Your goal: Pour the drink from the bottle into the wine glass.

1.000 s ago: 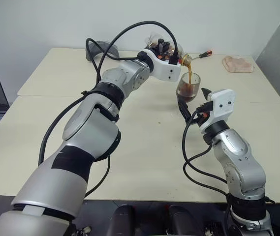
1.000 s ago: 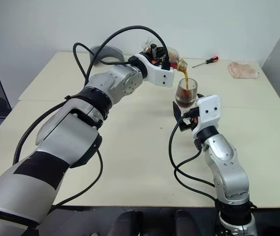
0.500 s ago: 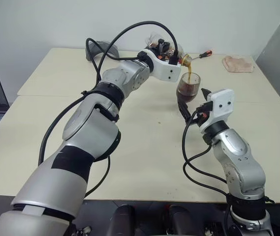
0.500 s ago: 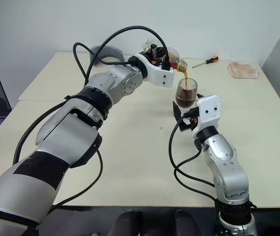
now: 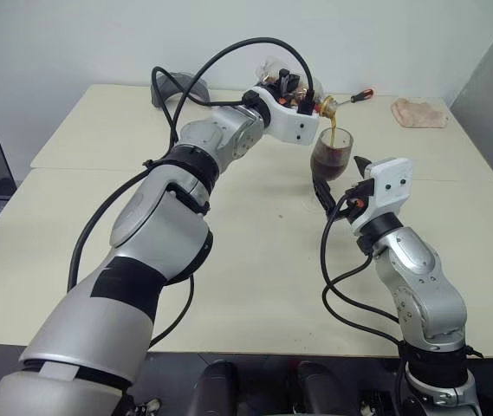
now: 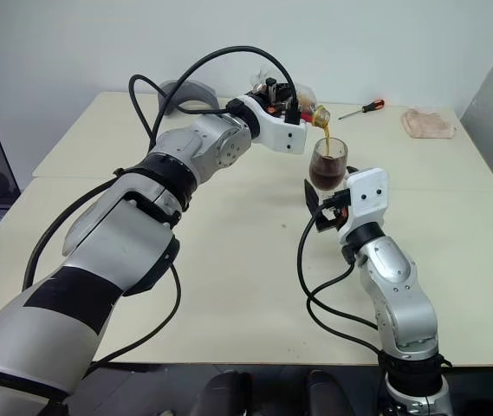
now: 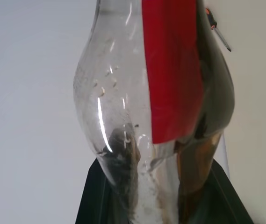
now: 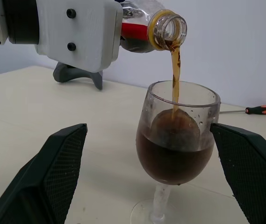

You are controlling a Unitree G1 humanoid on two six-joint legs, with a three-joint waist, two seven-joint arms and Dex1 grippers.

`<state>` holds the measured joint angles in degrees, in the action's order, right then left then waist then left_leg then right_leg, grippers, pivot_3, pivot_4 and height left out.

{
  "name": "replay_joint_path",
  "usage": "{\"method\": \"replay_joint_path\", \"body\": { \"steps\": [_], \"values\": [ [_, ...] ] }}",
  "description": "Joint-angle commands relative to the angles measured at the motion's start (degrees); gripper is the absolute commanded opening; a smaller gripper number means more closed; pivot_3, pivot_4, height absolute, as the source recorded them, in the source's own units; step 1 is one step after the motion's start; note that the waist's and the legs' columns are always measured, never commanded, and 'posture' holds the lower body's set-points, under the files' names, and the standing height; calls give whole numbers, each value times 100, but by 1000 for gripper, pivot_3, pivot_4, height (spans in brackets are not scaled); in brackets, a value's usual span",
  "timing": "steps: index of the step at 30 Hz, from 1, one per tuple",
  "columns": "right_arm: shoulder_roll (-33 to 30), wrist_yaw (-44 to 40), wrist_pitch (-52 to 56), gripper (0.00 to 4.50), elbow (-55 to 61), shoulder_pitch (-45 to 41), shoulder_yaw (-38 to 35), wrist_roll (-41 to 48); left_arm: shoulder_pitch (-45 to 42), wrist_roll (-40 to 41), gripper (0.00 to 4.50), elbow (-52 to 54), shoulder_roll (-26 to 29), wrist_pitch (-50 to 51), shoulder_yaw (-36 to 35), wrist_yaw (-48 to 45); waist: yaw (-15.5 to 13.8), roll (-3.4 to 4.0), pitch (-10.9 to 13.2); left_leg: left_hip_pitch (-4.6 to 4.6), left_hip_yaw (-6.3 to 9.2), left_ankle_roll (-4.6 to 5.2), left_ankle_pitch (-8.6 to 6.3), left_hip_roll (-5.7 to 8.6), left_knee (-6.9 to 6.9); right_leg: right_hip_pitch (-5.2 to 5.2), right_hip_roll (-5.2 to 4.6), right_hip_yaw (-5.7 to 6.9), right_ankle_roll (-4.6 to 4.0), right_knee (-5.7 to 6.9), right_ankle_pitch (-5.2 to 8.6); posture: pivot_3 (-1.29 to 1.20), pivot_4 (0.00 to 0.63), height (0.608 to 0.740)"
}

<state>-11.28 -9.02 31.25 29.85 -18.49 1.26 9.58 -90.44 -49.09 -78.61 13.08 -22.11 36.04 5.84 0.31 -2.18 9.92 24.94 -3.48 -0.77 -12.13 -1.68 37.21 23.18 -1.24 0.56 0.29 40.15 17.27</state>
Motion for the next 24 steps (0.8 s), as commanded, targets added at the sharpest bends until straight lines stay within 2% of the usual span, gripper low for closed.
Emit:
{"method": "replay_joint_path", "body": {
  "steps": [1, 7, 11, 19, 22, 24],
  "values": [
    [-20, -32, -155, 4500, 92, -66, -68, -6, -268, -11, 755, 123, 34, -42, 22, 137, 0, 0, 0, 0, 0, 0, 0, 0, 0, 0, 0, 0, 0, 0, 0, 0, 150, 740],
    [-27, -36, -141, 4500, 108, -71, -73, -10, -257, 30, 743, 119, 11, -35, -37, 113, 0, 0, 0, 0, 0, 0, 0, 0, 0, 0, 0, 0, 0, 1, 0, 0, 150, 740],
    [-33, -36, -138, 4500, 113, -82, -99, 1, -164, 587, 742, 104, -63, 35, -546, -340, 0, 0, 0, 0, 0, 0, 0, 0, 2, 0, 0, 0, 0, 1, 0, 0, 150, 740],
    [-10, -71, -161, 4500, 94, -71, -86, 41, -97, 1207, 742, 188, -151, 41, -1083, -826, 1, 0, 0, 0, 0, 0, 0, -1, 5, 0, 0, 0, 0, 3, 0, 0, 150, 740],
    [-53, -147, -173, 4500, 110, -51, -76, 40, -27, 1743, 741, 219, -207, 126, -1566, -1184, 1, 0, 0, 0, 0, 0, 0, 0, 7, 0, 0, 1, 0, 3, 0, 0, 150, 740],
    [-95, -216, -154, 4500, 146, -13, -104, 75, 56, 2364, 741, 230, -265, 359, -2131, -1625, 5, 0, 0, 0, 0, 0, 0, 0, 7, 0, 0, 1, 0, 5, 0, 0, 150, 740]
  ]
}}
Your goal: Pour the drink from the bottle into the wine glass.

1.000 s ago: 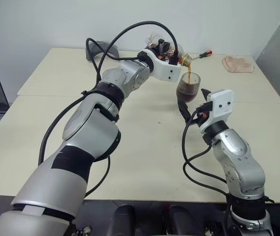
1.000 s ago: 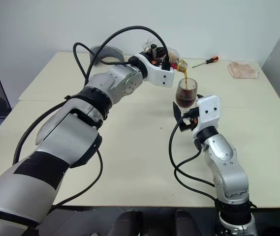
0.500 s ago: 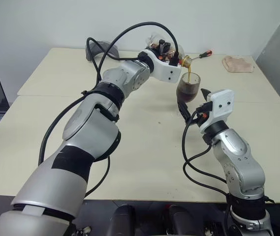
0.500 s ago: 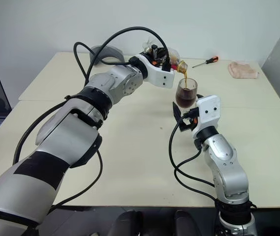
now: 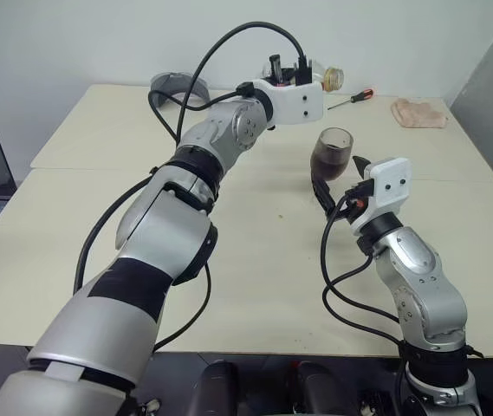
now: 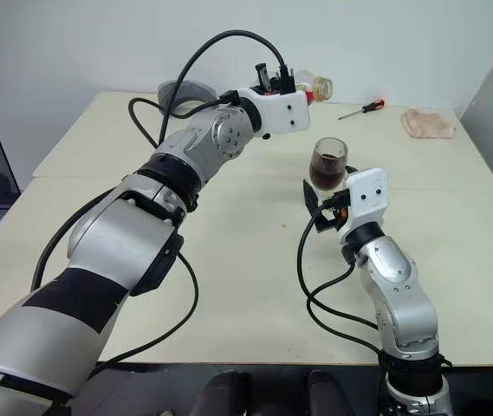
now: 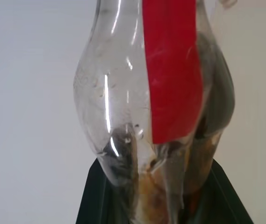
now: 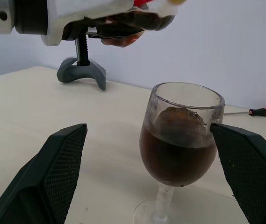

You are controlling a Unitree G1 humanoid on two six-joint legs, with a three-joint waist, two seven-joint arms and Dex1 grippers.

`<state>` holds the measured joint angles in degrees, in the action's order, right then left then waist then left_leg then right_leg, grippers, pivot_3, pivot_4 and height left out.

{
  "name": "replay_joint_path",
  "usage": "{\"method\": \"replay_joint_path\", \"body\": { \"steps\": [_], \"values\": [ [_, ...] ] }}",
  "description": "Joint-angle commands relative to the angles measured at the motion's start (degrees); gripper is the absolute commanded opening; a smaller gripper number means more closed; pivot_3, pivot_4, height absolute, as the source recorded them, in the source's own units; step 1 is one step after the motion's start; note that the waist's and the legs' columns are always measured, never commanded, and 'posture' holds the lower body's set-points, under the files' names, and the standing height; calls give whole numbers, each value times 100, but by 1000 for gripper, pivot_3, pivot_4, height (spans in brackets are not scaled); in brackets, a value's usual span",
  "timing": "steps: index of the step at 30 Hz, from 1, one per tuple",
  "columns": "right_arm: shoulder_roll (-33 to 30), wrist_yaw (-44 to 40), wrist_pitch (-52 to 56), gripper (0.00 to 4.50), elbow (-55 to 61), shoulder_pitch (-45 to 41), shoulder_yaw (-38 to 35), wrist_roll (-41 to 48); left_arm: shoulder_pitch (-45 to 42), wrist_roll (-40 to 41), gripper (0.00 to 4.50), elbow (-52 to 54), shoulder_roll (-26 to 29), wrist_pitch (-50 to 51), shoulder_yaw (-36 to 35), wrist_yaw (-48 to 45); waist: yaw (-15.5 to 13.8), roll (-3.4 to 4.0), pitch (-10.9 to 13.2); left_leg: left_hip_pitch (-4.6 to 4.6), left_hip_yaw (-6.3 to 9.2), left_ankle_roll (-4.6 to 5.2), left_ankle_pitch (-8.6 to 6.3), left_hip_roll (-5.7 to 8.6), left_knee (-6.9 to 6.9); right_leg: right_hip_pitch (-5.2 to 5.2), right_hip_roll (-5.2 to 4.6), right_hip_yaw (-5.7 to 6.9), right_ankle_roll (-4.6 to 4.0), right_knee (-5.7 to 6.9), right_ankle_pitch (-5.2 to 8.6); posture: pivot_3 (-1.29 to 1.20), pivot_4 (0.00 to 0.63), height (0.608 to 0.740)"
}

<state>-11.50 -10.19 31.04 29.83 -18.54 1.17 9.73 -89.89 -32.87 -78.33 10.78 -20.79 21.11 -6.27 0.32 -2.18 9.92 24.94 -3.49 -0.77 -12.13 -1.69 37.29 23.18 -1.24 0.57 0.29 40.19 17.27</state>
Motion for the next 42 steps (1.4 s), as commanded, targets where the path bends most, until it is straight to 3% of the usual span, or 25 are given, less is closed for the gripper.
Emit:
{"method": "replay_joint_path", "body": {
  "steps": [1, 6, 12, 19, 23, 28, 33, 42],
  "values": [
    [-88, -124, -126, 4500, 162, 6, -109, 79, 32, 955, 739, 214, -52, 319, -837, -572, 5, 0, 0, 0, 0, 0, 0, -1, 3, 0, 0, 0, 0, 2, 0, 0, 150, 740],
    [-403, -804, 182, 4500, 634, 208, -23, 687, 719, 2189, 738, 572, 178, 416, -1955, -1347, 41, 2, -1, 1, 4, 0, 0, -6, 27, 0, 3, 1, -3, 19, 2, 0, 150, 740],
    [-929, -1633, 504, 4500, 954, 232, 475, 1219, 2080, 3301, 738, 1646, 578, 720, -2939, -1514, 132, 2, -1, 1, 18, 2, -2, -10, 55, 0, 6, -1, -8, 52, 6, 0, 150, 740],
    [-1078, -2143, 266, 4500, 518, -109, 972, 1147, 4327, 3536, 738, 4123, 928, 1583, -3159, -1178, 125, -4, -7, 0, 22, 2, -3, -8, 64, -2, 1, -3, -11, 62, 7, 0, 150, 740],
    [-1100, -2279, 246, 4500, 327, -212, 1005, 1172, 4957, 3776, 738, 5068, 850, 2244, -3256, -1001, 41, -11, -10, 1, 28, 7, -6, -8, 65, -4, -3, 3, -11, 64, 7, 0, 150, 740],
    [-1087, -2389, 275, 4500, 253, -282, 1054, 1221, 5411, 3868, 738, 5604, 822, 2571, -3291, -885, -23, -19, -16, 2, 27, 20, -13, -5, 69, -7, -5, 3, -11, 64, 7, 0, 150, 740],
    [-1087, -2492, 278, 4500, 141, -439, 1076, 1249, 5538, 3888, 738, 5406, 839, 2454, -3316, -873, -10, -19, -18, -2, 27, 24, -15, -8, 67, -7, -2, 2, -11, 66, 7, 0, 150, 740],
    [-1122, -2551, 381, 4500, 87, -567, 1015, 1300, 5585, 3954, 3725, 5050, 872, 2053, -3356, -899, -12, -19, -18, -2, 28, 27, -17, -8, 65, -7, -3, 3, -11, 64, 7, 0, 150, 740]
  ]
}}
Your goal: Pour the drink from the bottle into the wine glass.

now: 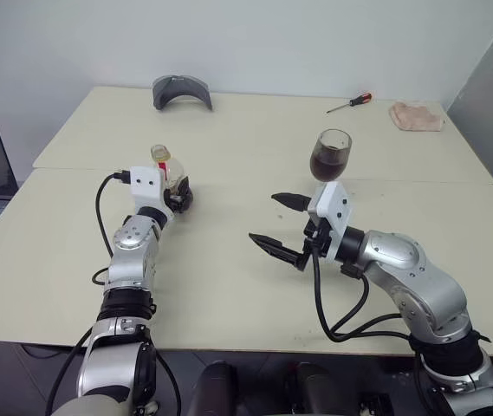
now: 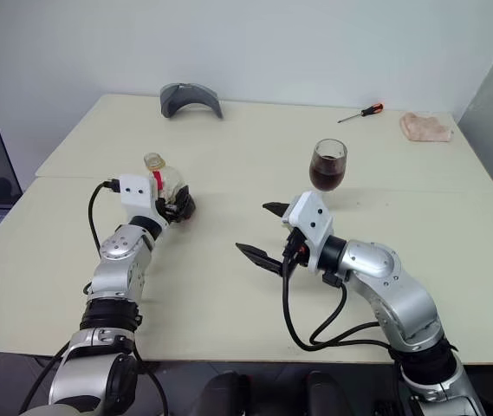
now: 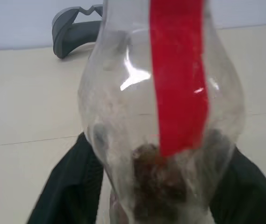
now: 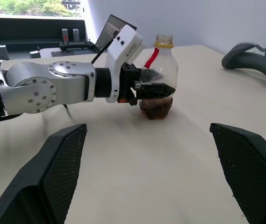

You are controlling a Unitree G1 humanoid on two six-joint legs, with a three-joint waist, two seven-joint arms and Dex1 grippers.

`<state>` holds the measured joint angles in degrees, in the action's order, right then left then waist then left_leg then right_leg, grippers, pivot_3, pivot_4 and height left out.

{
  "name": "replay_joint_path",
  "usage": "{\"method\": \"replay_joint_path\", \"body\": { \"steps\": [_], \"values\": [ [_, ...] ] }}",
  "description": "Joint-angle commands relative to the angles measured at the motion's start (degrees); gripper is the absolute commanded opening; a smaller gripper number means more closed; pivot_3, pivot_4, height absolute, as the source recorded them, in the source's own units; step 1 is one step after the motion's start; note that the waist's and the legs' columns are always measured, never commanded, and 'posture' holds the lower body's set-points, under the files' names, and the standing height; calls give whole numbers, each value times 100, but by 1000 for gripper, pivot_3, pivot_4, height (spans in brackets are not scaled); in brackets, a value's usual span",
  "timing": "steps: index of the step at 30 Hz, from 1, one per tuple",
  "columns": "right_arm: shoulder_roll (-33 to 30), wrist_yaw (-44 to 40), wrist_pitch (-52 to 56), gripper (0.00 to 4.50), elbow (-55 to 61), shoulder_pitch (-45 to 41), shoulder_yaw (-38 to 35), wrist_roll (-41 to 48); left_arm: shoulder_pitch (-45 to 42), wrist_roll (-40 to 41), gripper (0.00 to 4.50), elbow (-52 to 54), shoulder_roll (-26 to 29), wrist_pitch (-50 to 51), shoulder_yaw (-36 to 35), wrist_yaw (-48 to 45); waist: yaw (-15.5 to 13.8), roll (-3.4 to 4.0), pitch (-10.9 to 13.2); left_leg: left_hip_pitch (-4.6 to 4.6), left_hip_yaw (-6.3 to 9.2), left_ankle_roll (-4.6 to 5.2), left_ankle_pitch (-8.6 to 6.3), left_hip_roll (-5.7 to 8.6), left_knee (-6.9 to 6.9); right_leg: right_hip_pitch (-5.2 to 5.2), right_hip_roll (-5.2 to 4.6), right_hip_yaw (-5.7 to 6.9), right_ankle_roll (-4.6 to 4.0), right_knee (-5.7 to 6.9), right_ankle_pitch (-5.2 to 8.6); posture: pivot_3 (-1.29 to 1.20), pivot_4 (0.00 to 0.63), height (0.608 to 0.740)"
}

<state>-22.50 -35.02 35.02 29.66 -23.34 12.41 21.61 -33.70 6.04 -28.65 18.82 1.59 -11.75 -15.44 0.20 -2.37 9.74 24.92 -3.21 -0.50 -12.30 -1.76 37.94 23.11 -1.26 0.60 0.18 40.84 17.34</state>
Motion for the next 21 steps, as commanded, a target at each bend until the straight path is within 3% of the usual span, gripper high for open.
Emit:
{"method": "replay_joint_path", "body": {
  "steps": [1, 2, 3, 12, 16, 21],
  "values": [
    [-21, -66, -8, 4500, 108, -89, -111, 114, -7, 78, 4047, 117, 67, -189, -66, -1, 0, 0, 0, 0, 0, 0, 0, 0, 0, 0, 0, -1, 0, 0, 0, 0, 150, 740],
    [-27, -70, 0, 4500, 109, -89, -120, 119, 33, 83, 4410, 185, 61, -188, -49, -20, 0, 0, 0, 0, -1, 0, 0, 0, 0, 0, 0, 0, 0, 0, 0, 0, 150, 740],
    [-34, -76, 8, 4500, 115, -87, -130, 125, 82, 112, 4485, 285, 47, -163, -43, -42, 1, 0, 0, 0, -1, 0, 0, 0, 0, 0, 0, -1, 0, 0, 0, 0, 150, 740],
    [-184, -35, -85, 4500, 262, 390, -682, 407, 1388, 665, 4485, 2884, 94, 1112, -267, 77, 11, -2, -1, 0, 1, 0, -1, -6, -4, -3, -1, -2, 0, -3, 0, 0, 150, 740],
    [49, 824, -1033, 4500, -202, 1077, -948, -521, 2518, 871, 4485, 4668, 359, 2124, -597, 169, 33, -7, -5, -3, 1, 0, -2, -6, -9, -6, 0, -4, 0, -4, 1, 0, 150, 740],
    [664, 1985, -2052, 4500, -1120, 1640, -1357, -1326, 3151, 698, 4485, 5537, 232, 3036, -784, 833, 11, -3, -8, -9, 2, -1, -1, -6, -11, -7, 1, -2, 0, 2, 1, 0, 150, 740]
  ]
}}
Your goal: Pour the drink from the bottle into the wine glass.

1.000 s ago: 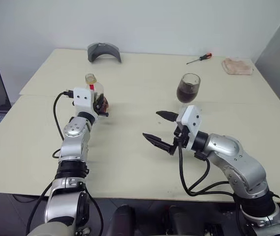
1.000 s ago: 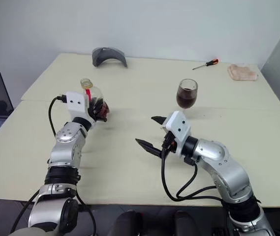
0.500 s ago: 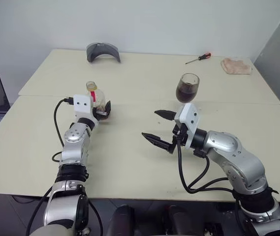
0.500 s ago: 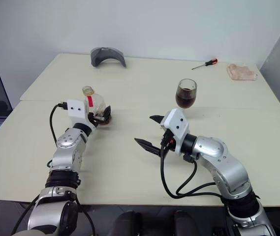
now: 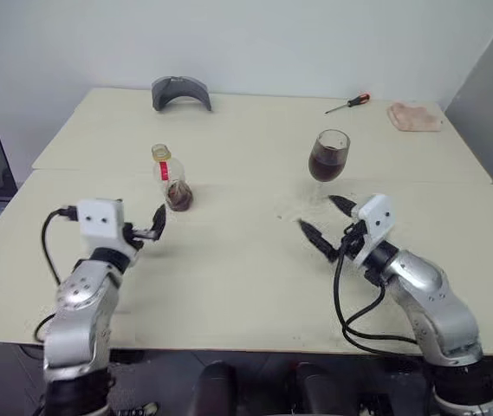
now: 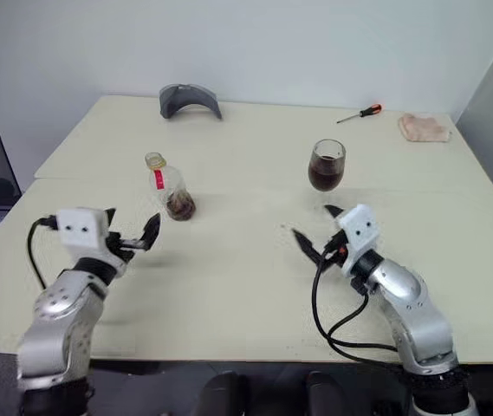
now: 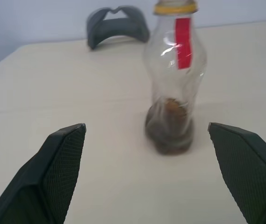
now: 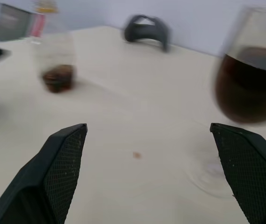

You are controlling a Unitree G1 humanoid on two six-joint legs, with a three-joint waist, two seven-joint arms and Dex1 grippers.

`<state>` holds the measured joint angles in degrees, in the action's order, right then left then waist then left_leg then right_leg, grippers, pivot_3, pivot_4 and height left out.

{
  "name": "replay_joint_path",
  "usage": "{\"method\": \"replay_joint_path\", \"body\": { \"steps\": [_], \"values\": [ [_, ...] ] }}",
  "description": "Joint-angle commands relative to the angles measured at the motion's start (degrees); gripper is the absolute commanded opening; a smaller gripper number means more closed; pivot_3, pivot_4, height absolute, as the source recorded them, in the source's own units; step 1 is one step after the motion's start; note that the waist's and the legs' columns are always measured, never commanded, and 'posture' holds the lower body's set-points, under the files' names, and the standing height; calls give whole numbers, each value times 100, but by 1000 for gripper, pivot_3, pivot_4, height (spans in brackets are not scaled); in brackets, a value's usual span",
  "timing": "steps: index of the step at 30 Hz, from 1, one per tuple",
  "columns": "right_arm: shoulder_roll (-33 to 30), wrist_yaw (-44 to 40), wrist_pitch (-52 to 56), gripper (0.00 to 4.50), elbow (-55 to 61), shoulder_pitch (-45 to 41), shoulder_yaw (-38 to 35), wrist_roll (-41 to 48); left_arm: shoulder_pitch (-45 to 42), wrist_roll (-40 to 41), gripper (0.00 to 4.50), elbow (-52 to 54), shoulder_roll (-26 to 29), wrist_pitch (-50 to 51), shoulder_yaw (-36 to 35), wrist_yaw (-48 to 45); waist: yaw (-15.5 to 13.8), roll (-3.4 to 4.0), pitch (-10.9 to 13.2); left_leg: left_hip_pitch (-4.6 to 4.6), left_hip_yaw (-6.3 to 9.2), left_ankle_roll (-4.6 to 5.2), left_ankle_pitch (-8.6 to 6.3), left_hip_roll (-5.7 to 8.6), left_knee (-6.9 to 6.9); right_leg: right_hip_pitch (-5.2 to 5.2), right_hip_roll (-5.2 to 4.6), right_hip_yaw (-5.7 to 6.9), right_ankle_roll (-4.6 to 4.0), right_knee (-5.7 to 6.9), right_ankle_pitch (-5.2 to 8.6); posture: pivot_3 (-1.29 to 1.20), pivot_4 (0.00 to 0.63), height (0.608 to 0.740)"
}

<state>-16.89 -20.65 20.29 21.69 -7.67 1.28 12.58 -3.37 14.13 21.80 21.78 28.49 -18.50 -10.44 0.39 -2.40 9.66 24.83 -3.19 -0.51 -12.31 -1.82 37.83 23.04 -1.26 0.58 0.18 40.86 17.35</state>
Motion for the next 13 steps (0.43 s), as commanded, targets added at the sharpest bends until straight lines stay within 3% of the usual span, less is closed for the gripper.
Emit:
{"method": "replay_joint_path", "body": {
  "steps": [1, 6, 13],
  "values": [
    [146, 754, -864, 4500, -563, 75, -323, -623, 220, -139, 4485, 528, -118, 258, -127, 377, -13, 0, 0, -1, -1, 0, 0, 2, 1, -2, 0, -1, 0, 0, 0, 0, 150, 740],
    [502, 1235, -1472, 4500, -1537, -189, -833, -528, 408, -63, 4485, 403, -363, -209, -182, 367, -17, -1, 0, -2, -2, 1, 0, 3, 2, -3, 2, -1, 0, -2, 0, 0, 150, 740],
    [584, 1223, -1370, 4500, -1784, -322, -941, -472, 344, -36, 4485, 145, -209, -611, -163, 33, -13, 0, 0, -3, -4, 1, -1, 0, -2, -3, 6, -4, -1, -4, 1, 0, 150, 740]
  ]
}}
